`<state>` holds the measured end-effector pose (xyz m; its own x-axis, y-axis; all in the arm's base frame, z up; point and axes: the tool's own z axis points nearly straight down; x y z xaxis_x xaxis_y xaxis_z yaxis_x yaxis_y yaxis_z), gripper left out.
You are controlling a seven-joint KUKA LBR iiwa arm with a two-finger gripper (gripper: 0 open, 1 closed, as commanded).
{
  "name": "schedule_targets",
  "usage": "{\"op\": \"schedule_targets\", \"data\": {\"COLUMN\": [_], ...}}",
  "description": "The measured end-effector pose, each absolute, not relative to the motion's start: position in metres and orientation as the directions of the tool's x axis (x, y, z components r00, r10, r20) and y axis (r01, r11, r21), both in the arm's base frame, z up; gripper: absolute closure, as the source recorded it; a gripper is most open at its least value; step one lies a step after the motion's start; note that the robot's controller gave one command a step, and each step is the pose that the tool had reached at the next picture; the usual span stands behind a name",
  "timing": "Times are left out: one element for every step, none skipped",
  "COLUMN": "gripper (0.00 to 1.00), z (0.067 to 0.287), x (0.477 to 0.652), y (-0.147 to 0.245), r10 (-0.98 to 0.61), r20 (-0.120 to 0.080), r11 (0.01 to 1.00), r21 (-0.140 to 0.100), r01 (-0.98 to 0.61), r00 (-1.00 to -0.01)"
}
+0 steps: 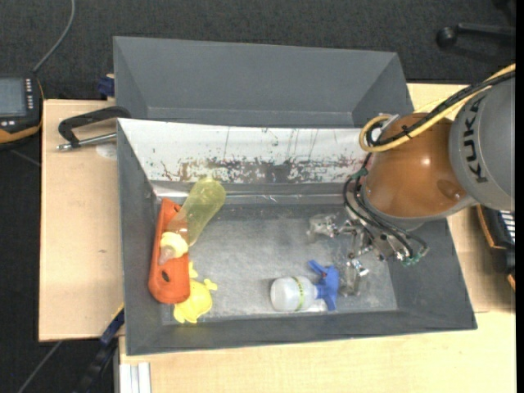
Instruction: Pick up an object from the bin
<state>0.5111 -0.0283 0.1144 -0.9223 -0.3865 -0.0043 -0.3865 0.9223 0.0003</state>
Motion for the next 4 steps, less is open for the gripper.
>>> {"op": "schedule_targets", "data": {"gripper": [0.0,1.0,1.0,1.0], "z": [0.087,0.073,0.073,0.077], "x": [0.507,0.496,0.496,0.495], "y": [-0.026,-0.031,-0.031,-0.031], "r10": [-0.601,-0.605,-0.605,-0.605], "r20": [-0.001,-0.01,-0.01,-0.011], "r11": [0.799,0.796,0.796,0.796], "r21": [0.003,-0.004,-0.004,-0.004], "r01": [-0.601,-0.605,-0.605,-0.605], "r00": [-0.799,-0.796,-0.796,-0.796]}}
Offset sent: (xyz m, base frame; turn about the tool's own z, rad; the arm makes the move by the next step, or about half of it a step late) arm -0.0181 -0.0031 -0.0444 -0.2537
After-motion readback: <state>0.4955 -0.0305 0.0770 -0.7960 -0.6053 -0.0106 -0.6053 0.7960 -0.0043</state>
